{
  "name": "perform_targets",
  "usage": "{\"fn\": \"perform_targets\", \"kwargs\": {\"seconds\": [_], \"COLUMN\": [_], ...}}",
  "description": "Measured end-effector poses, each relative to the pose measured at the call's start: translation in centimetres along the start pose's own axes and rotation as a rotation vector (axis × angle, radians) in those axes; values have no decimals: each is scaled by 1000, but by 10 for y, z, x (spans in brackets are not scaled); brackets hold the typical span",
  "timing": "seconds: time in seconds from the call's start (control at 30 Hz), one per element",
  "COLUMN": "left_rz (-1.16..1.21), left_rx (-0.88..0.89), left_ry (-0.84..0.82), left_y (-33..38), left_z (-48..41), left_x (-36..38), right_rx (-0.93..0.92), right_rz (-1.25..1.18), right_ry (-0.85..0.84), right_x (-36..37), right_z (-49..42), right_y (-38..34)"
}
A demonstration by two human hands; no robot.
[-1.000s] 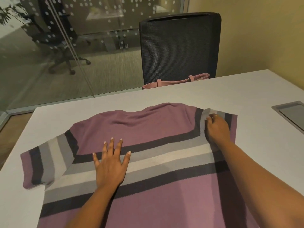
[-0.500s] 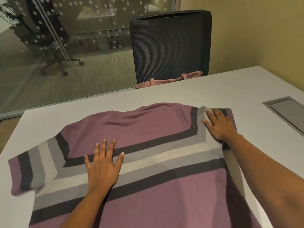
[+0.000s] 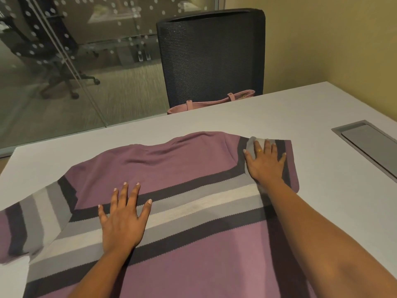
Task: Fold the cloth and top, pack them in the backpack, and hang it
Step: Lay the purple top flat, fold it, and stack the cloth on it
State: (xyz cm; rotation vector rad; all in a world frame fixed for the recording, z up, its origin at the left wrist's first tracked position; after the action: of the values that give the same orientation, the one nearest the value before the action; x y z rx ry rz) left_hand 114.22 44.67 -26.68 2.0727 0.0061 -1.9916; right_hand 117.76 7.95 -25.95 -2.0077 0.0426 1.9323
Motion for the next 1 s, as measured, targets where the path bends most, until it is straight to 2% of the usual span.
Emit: {"fn": "perform_targets", "kwargs": {"seconds": [0.23, 0.33, 0.4, 0.5, 0.6, 0.7, 0.8, 0.9, 1.0], "left_rz": [2, -12, -23, -34, 19, 215, 353, 351, 278], "left_rx": [0, -3, -7, -8, 7, 0, -17, -163, -455], "left_ry": [-11, -13, -12, -43, -82, -43, 168, 291, 253], "left_y": [-1, 1, 1, 1, 0, -11, -36, -76, -118], "left_z": [0, 1, 1, 0, 0, -8, -22, -39, -49], "left_x": [-1, -2, -3, -4, -6, -16, -42, -68, -83], "right_rx": [-153, -112, -64, -62, -220, -400, -587, -748, -804], "right_rz": [62, 61, 62, 31, -76, -171, -175, -100, -42], "right_ry": [-37, -90, -59, 101, 167, 54, -63, -164, -192], "right_x": [-4, -6, -12, -21, -20, -4, 21, 48, 65], "right_z": [-8, -7, -3, 4, 10, 24, 47, 67, 74], "right_y": [19, 15, 2, -43, -115, -191, -254, -294, -307]}}
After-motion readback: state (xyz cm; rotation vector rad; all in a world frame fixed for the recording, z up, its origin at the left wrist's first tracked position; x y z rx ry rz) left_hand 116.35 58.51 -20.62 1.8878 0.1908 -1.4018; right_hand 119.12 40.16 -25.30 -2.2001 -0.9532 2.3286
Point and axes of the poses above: each hand's wrist, its own z-axis away from the middle knuckle, its own x-axis out of the palm, y = z × x, the point moved 3 cm from there along -z, towards the middle knuckle, and after that the axes turned 12 degrees about -x, right-handed, at the moved point
